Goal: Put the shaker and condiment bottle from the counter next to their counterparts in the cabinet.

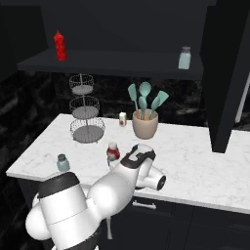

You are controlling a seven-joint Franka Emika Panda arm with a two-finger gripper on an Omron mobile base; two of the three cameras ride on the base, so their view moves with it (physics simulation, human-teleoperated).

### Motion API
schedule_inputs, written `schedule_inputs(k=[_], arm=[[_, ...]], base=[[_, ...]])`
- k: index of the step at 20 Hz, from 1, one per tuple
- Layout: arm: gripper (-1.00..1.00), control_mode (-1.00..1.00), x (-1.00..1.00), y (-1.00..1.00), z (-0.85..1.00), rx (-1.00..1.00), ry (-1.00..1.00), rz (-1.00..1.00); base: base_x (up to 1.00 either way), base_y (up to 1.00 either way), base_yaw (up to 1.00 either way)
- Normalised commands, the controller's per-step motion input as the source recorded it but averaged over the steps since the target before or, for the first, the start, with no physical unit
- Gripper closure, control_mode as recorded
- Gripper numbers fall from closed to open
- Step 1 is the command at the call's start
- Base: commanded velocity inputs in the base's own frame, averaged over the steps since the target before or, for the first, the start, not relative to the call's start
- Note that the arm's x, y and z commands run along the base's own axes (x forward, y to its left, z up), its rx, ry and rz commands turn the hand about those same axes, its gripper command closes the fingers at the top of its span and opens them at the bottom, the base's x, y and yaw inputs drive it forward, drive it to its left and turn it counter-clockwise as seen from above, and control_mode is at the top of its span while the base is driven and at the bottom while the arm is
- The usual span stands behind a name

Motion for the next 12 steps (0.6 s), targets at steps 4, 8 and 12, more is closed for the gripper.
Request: schedule_inputs(k=[4,8,12], arm=[[-1.00,-1.00,-0.03,0.22,0.00,0.03,0.00,0.01],[-1.00,-1.00,-0.22,0.29,0.00,0.02,0.00,0.03],[-1.00,-1.00,-0.10,0.35,0.00,0.00,0.00,0.00]], base=[[0.00,0.00,0.00],[0.00,0.00,0.00],[0.00,0.00,0.00]])
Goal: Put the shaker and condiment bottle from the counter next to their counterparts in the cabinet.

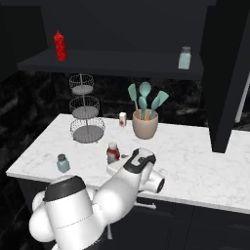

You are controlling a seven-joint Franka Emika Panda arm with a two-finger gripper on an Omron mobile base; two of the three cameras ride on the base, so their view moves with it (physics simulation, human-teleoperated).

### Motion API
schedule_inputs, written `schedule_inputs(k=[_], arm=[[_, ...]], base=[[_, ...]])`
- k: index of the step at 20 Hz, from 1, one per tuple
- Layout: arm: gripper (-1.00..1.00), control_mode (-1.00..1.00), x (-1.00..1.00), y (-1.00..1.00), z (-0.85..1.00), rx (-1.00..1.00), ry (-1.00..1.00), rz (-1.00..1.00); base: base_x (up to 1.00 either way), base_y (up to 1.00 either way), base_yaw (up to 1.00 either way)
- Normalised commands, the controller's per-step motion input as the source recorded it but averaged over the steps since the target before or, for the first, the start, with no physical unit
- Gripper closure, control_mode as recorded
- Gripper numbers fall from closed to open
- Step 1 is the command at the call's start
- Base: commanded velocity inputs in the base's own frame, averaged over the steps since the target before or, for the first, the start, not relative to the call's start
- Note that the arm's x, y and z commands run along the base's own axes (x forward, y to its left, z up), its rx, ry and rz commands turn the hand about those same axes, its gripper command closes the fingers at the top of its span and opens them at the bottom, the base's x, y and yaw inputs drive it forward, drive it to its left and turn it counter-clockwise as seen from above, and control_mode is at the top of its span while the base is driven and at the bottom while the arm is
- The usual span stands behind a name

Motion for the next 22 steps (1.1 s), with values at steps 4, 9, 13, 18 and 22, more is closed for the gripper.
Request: schedule_inputs(k=[4,9,13,18,22], arm=[[-1.00,-1.00,0.16,0.14,0.00,0.00,0.00,0.00],[-1.00,-1.00,0.66,0.00,0.00,0.02,0.00,0.00],[1.00,-1.00,0.22,0.16,-0.14,0.00,0.00,0.00],[1.00,-1.00,-0.02,-0.02,-0.02,0.00,0.02,0.00],[1.00,-1.00,-0.51,-0.48,0.68,0.00,-0.17,-0.07]], base=[[0.00,0.00,0.00],[0.00,0.00,0.00],[0.00,0.00,0.00],[0.00,0.00,0.00],[0.00,0.00,0.00]])
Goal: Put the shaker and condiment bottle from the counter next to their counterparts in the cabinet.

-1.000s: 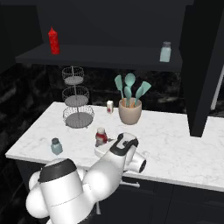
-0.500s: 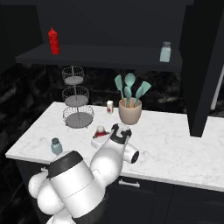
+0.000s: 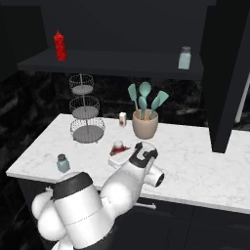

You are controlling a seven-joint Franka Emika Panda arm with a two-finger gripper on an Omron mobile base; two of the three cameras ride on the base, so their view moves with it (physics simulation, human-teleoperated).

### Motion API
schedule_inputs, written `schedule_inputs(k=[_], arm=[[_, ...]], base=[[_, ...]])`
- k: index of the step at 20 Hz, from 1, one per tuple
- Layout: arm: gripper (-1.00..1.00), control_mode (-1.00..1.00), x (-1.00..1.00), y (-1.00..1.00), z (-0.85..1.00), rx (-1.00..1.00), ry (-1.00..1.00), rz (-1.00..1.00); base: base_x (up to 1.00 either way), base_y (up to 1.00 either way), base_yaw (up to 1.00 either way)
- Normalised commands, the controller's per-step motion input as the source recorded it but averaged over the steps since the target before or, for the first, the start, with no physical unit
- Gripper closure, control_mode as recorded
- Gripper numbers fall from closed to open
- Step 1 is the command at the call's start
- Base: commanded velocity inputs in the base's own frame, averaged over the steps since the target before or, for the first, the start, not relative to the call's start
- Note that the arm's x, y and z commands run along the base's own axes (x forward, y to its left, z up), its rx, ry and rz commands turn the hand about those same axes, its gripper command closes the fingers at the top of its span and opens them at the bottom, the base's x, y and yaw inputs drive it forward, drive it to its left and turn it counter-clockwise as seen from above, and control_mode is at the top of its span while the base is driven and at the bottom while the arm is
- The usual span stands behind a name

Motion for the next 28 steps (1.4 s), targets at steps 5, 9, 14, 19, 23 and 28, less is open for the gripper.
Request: schedule_inputs(k=[5,9,14,19,23,28], arm=[[1.00,-1.00,-0.38,-0.30,1.00,0.00,-0.06,-0.19],[1.00,-1.00,0.00,-0.03,1.00,0.03,0.39,-0.07],[1.00,-1.00,-0.02,0.00,1.00,0.08,0.57,-0.01],[1.00,-1.00,-0.26,0.00,1.00,0.16,0.51,-0.05],[1.00,-1.00,-0.68,-0.07,1.00,0.21,0.21,-0.06],[1.00,-1.00,-0.42,0.03,0.99,0.07,-0.02,-0.06]], base=[[0.00,0.00,0.00],[0.00,0.00,0.00],[0.00,0.00,0.00],[0.00,0.00,0.00],[0.00,0.00,0.00],[0.00,0.00,0.00]])
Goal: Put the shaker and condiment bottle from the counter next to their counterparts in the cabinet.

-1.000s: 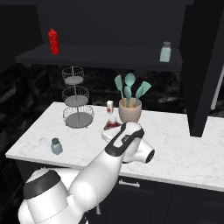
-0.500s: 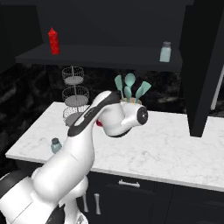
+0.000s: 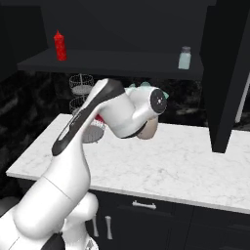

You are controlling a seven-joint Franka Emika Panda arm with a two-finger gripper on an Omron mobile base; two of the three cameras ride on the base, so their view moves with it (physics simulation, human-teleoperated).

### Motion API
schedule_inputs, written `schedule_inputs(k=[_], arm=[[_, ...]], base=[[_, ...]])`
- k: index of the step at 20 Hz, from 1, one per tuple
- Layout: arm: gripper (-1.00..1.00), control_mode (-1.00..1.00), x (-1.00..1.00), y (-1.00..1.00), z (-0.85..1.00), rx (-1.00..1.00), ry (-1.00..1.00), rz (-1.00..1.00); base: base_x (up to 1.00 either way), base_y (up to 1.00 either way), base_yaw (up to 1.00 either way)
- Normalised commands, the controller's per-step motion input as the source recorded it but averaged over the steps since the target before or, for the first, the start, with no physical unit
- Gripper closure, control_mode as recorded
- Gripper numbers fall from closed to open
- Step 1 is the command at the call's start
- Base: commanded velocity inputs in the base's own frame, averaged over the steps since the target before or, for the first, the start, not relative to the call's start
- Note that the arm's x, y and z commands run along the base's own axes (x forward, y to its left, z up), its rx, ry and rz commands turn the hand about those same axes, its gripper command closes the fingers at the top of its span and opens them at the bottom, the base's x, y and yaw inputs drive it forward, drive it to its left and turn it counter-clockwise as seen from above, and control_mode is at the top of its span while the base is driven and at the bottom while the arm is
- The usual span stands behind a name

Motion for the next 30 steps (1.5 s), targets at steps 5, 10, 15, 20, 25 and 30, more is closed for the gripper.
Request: schedule_inputs(k=[5,10,15,20,25,30], arm=[[1.00,-1.00,-0.03,0.35,1.00,-0.06,-0.18,0.00],[1.00,-1.00,-0.21,0.30,0.86,-0.09,-0.21,0.02],[1.00,-1.00,-0.08,0.32,0.27,-0.07,-0.28,0.04],[1.00,-1.00,0.03,0.32,0.68,-0.02,-0.34,0.00],[1.00,-1.00,0.33,0.69,0.13,-0.03,-0.15,0.00],[1.00,-1.00,0.32,0.20,0.00,0.00,-0.01,0.00]], base=[[0.00,0.00,0.00],[0.00,0.00,0.00],[0.00,0.00,0.00],[0.00,0.00,0.00],[0.00,0.00,0.00],[0.00,0.00,0.00]])
